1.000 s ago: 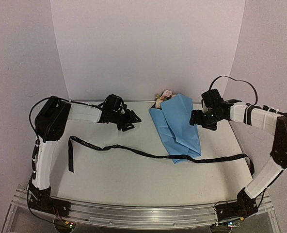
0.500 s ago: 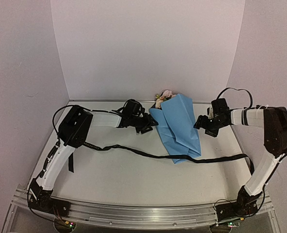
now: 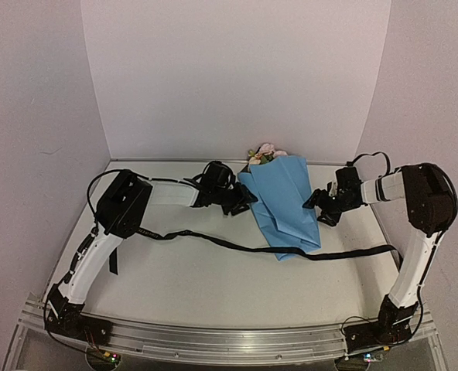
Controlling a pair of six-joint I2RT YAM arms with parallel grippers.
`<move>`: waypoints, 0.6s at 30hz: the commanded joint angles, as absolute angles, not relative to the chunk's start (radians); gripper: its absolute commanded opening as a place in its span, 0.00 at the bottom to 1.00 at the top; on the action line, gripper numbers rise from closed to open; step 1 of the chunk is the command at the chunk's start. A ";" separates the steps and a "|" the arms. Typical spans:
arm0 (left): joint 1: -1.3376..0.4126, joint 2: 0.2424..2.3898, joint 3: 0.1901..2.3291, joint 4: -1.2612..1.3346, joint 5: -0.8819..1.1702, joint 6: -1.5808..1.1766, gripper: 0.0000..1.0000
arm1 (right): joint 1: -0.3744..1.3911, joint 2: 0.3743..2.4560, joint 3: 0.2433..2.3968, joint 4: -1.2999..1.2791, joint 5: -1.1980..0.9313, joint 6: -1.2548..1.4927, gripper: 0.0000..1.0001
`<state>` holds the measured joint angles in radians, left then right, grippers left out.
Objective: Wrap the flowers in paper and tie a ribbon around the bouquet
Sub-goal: Pick up the folded bouquet from the corner of the board.
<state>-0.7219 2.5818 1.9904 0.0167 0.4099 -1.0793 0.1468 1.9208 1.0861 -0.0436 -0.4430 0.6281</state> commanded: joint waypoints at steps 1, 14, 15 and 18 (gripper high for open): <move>-0.732 2.629 2.033 0.055 0.426 -1.116 0.46 | 0.152 1.967 1.117 0.022 -0.540 0.678 0.79; -0.732 2.724 2.205 0.064 0.489 -1.129 0.32 | 0.226 1.997 1.234 -0.111 -0.435 0.581 0.62; -0.732 2.728 2.218 0.064 0.493 -1.127 0.31 | 0.235 1.991 1.241 -0.126 -0.410 0.568 0.62; -0.731 2.739 2.248 0.058 0.497 -1.117 0.27 | 0.257 1.980 1.266 -0.164 -0.345 0.535 0.60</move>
<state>-0.7277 2.7195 2.1744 0.0505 0.4714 -1.1260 0.2244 1.9991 1.2056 -0.0941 -0.4558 0.6026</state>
